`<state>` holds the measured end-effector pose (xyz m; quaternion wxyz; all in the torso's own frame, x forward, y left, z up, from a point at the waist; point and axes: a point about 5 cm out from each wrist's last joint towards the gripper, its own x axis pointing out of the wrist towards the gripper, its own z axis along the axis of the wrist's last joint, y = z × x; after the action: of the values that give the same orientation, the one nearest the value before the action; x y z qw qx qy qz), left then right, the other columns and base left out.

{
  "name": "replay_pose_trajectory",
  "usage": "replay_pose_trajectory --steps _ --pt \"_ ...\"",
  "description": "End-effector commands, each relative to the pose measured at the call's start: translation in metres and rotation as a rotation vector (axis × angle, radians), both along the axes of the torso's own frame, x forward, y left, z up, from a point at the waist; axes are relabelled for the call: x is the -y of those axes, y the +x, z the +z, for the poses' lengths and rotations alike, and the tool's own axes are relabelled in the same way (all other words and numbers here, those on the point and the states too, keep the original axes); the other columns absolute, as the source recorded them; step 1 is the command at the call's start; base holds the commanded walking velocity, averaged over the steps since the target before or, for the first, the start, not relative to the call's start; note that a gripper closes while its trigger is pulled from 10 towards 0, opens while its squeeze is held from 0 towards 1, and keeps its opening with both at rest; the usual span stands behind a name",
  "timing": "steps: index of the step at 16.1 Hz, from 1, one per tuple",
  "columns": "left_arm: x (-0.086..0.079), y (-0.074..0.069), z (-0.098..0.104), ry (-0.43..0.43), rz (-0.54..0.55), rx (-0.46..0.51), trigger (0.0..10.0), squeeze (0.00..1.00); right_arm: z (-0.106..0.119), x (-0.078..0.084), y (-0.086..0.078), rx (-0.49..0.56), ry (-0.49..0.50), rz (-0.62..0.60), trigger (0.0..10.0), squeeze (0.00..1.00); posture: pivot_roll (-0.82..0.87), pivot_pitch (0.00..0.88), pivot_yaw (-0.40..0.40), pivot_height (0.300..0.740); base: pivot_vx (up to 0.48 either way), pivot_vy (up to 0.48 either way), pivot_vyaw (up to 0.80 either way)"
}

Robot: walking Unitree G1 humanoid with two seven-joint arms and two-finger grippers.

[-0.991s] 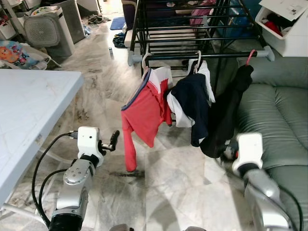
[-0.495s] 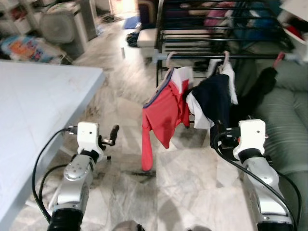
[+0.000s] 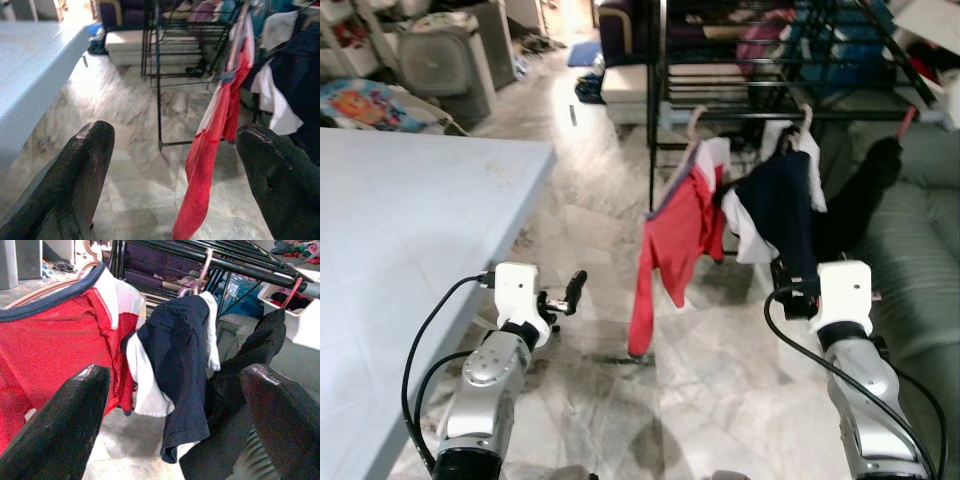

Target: Hang hanger

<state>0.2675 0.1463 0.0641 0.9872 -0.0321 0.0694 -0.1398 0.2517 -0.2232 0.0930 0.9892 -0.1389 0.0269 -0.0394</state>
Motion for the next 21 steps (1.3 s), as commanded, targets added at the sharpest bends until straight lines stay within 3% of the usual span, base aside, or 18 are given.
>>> replay_pose_trajectory --steps 1,7,17,21 --pt "0.006 0.003 0.005 0.015 -0.04 0.034 10.0 0.0 -0.002 0.003 -0.002 -0.005 0.002 -0.016 10.0 0.0 -0.07 0.0 0.06 0.74 0.0 0.266 0.0" --pt "0.005 0.007 0.012 0.017 -0.042 0.061 10.0 0.0 0.006 -0.002 0.009 0.025 -0.003 0.011 10.0 0.0 -0.07 0.0 0.065 0.74 0.257 0.406 0.0" --pt "0.013 0.006 0.014 0.018 -0.075 0.063 10.0 0.0 0.011 -0.003 0.009 0.052 -0.051 0.031 10.0 0.0 -0.09 0.0 0.073 0.74 0.273 0.395 0.0" --pt "0.018 0.003 0.015 0.055 -0.121 0.085 10.0 0.0 0.014 0.001 0.013 0.054 -0.069 0.02 10.0 0.0 -0.09 0.0 0.071 0.74 0.448 0.075 0.0"
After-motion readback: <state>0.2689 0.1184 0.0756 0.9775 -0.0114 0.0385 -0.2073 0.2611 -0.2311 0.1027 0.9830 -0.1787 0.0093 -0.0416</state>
